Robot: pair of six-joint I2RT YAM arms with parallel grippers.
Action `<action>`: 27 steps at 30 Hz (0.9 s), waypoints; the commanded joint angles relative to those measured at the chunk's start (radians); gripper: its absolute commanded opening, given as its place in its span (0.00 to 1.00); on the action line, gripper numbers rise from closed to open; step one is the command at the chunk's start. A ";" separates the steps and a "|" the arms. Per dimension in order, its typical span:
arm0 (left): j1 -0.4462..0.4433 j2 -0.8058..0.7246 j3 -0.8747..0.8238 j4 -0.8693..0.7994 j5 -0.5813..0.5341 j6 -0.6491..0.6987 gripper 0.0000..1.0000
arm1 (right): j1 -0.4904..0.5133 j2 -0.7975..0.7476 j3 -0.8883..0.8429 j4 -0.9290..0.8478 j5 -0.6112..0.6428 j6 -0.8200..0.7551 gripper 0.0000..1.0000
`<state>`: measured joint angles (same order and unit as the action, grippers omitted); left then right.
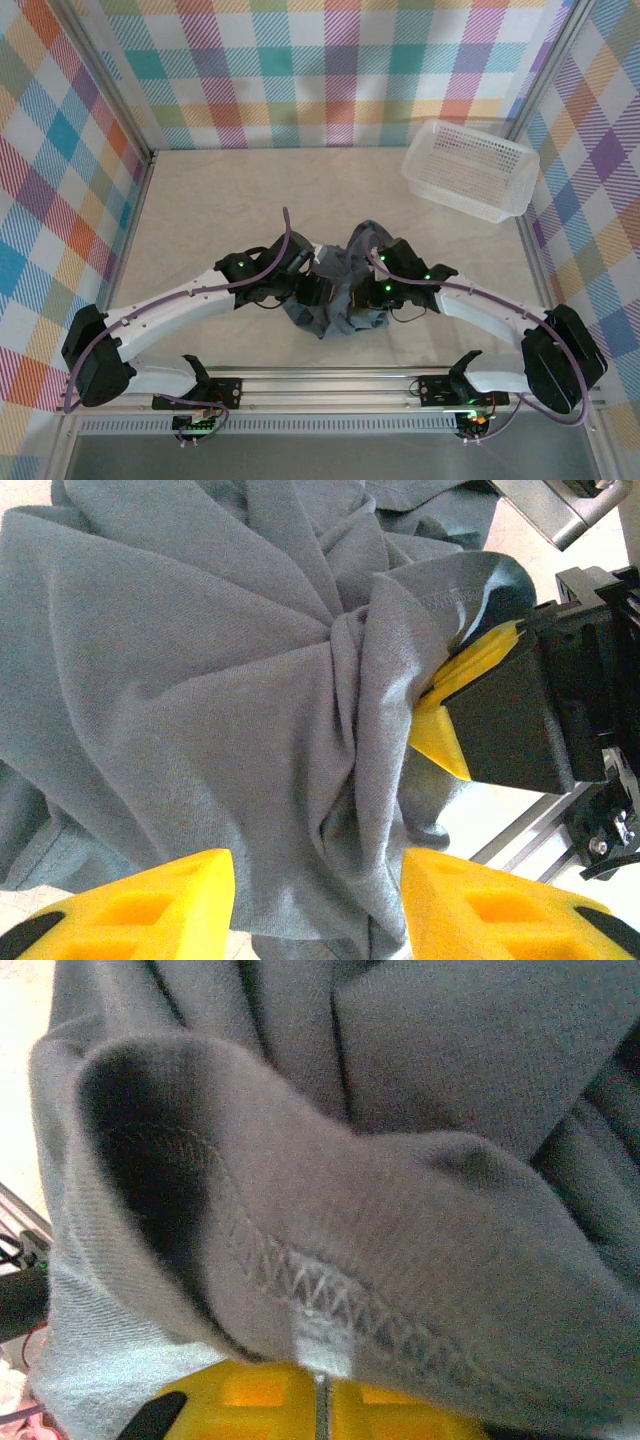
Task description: Fold the inside-out t-shirt
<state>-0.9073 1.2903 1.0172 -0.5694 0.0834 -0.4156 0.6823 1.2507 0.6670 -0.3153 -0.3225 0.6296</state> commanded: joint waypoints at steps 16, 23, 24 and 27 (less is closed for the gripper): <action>0.304 -0.096 -0.164 0.008 0.146 -0.112 0.58 | -0.056 -0.426 0.227 -0.251 0.330 0.012 0.00; 0.261 0.021 -0.379 0.395 0.392 -0.301 0.81 | -0.063 -0.411 0.243 -0.248 0.360 0.029 0.00; 0.251 0.040 -0.385 0.398 0.382 -0.302 0.81 | -0.063 -0.411 0.244 -0.245 0.363 0.032 0.00; 0.250 0.087 -0.393 0.396 0.325 -0.302 0.80 | -0.063 -0.406 0.246 -0.238 0.351 0.041 0.00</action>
<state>-0.6510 1.3571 0.6304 -0.2718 0.4004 -0.6735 0.6220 0.8505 0.9051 -0.5484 0.0143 0.6510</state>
